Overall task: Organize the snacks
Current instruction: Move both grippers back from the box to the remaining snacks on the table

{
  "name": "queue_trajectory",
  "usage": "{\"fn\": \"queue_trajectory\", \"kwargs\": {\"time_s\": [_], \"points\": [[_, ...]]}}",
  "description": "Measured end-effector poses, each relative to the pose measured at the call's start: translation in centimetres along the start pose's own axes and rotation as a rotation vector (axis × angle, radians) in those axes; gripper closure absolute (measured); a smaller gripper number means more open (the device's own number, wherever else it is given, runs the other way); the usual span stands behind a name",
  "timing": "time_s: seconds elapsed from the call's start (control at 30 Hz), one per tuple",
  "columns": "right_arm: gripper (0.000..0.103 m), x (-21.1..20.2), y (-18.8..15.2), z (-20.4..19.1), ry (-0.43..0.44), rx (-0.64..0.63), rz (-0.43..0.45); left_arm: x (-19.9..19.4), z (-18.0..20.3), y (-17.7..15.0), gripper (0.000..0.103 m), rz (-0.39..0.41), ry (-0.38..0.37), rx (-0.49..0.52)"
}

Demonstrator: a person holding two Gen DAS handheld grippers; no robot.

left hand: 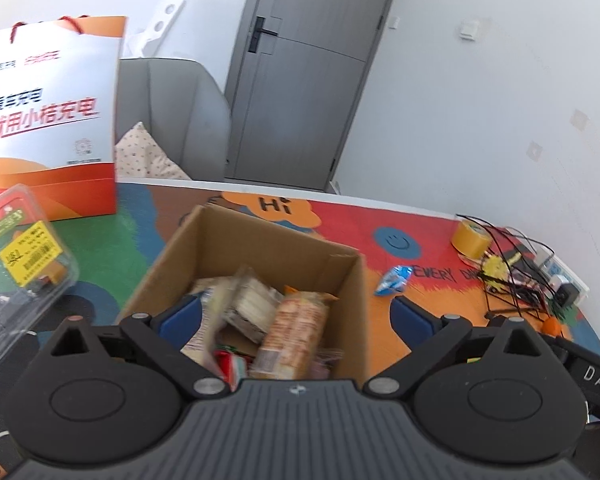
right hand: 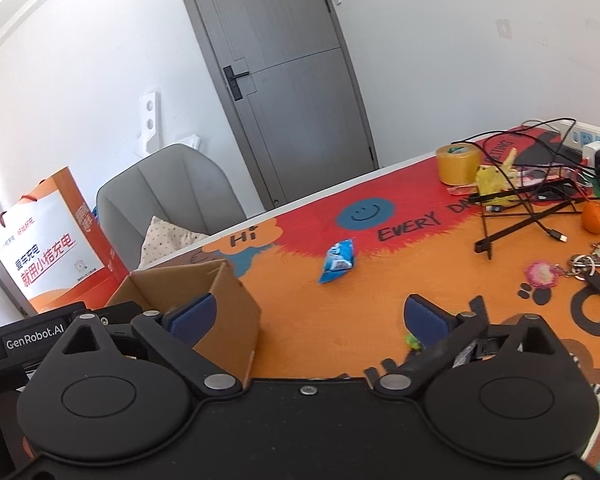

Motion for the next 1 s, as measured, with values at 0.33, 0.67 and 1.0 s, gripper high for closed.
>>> {"fn": "queue_trajectory", "kwargs": {"time_s": [0.33, 0.67, 1.0], "points": [[0.001, -1.2, 0.4, 3.9, -0.033, 0.028, 0.006, 0.2, 4.3, -0.7, 0.003, -0.032, -0.069, 0.033], [0.008, -1.5, 0.2, 7.0, -0.065, 0.051, -0.001, 0.9, 7.4, -1.7, 0.014, -0.024, -0.129, 0.056], [0.023, 0.0, -1.4, 9.5, -0.082, 0.065, -0.035, 3.1, 10.1, -4.1, 0.027, -0.086, -0.164, 0.105]]}}
Point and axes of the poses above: each gripper's, at about its wrist camera, not at the fingertips, and x roughly the way its jaws point, z to its right, y to its top, the point moved 2 cm from there along x, roughly the way its jaws point, and after that the axes turned 15 degrees about z, right-handed, at the moved point
